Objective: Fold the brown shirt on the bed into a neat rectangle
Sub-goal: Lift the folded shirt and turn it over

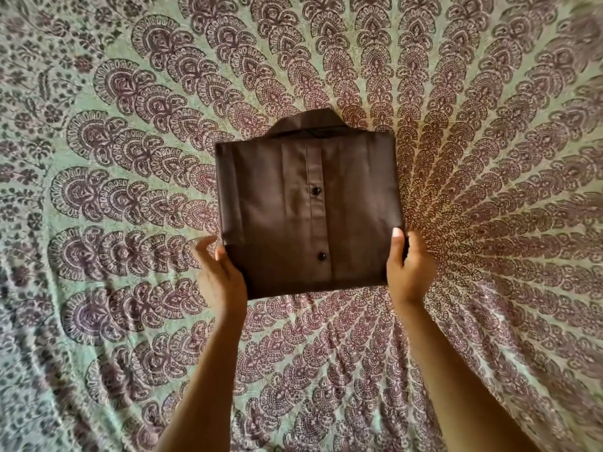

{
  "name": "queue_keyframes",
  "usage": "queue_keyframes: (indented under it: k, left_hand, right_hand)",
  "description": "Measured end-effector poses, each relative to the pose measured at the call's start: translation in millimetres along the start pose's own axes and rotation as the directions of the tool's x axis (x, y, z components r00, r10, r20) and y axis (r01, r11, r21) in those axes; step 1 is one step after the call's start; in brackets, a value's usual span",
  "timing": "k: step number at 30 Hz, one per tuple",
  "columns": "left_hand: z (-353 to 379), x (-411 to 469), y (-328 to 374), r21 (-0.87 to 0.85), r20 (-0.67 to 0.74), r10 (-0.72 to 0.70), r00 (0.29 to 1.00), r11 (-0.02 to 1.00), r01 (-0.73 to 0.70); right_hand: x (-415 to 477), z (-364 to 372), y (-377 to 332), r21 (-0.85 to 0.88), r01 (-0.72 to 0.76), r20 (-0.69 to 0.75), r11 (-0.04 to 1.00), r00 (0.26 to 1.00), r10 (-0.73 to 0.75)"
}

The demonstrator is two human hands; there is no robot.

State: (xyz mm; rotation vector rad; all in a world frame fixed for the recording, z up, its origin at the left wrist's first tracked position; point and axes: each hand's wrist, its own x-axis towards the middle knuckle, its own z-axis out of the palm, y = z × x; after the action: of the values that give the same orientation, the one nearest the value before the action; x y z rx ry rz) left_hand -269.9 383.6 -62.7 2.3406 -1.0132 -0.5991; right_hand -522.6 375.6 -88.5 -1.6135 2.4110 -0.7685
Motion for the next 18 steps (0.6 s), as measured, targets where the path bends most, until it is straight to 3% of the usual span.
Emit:
queue_keyframes:
  k: [4,6,8,9,11,13,15,18]
  left_hand:
    - [6.3,18.4,-7.6,0.36,0.181,-0.008,0.984,0.931,-0.059]
    - [6.8,17.0,0.8,0.394,0.074,0.002,0.997,0.918,-0.031]
    - [9.9,15.1,18.1,0.365,-0.077,0.023,0.997,0.931,0.006]
    - [14.4,16.4,29.7,0.32,-0.101,0.094,0.99,0.946,-0.057]
    - [33.4,24.0,56.3,0.288,0.031,0.343,0.939,0.896,-0.337]
    - [56.1,36.5,79.0,0.284,0.257,0.509,0.821,0.773,-0.568]
    - [75.1,56.2,85.2,0.298,0.386,0.495,0.779,0.732,-0.613]
    - [79.5,87.9,67.2,0.356,0.382,0.401,0.832,0.767,-0.533]
  right_hand:
    - [-0.9,2.0,2.1,-0.089,-0.044,0.029,0.995,0.998,0.047]
    - [6.3,3.2,-9.2,-0.069,-0.028,-0.024,0.997,0.999,0.027]
    - [17.6,7.9,-27.8,-0.046,0.142,-0.018,0.989,0.99,-0.143]
    - [24.6,11.6,-38.8,-0.032,0.24,0.035,0.97,0.97,-0.239]
    - [42.0,23.8,-58.9,-0.02,0.387,0.177,0.922,0.909,-0.377]
    - [60.6,38.0,-68.9,-0.064,0.46,0.291,0.886,0.857,-0.425]
    - [75.5,53.7,-67.6,-0.123,0.494,0.392,0.861,0.821,-0.416]
    - [86.7,68.5,-54.5,-0.164,0.51,0.479,0.844,0.789,-0.384]
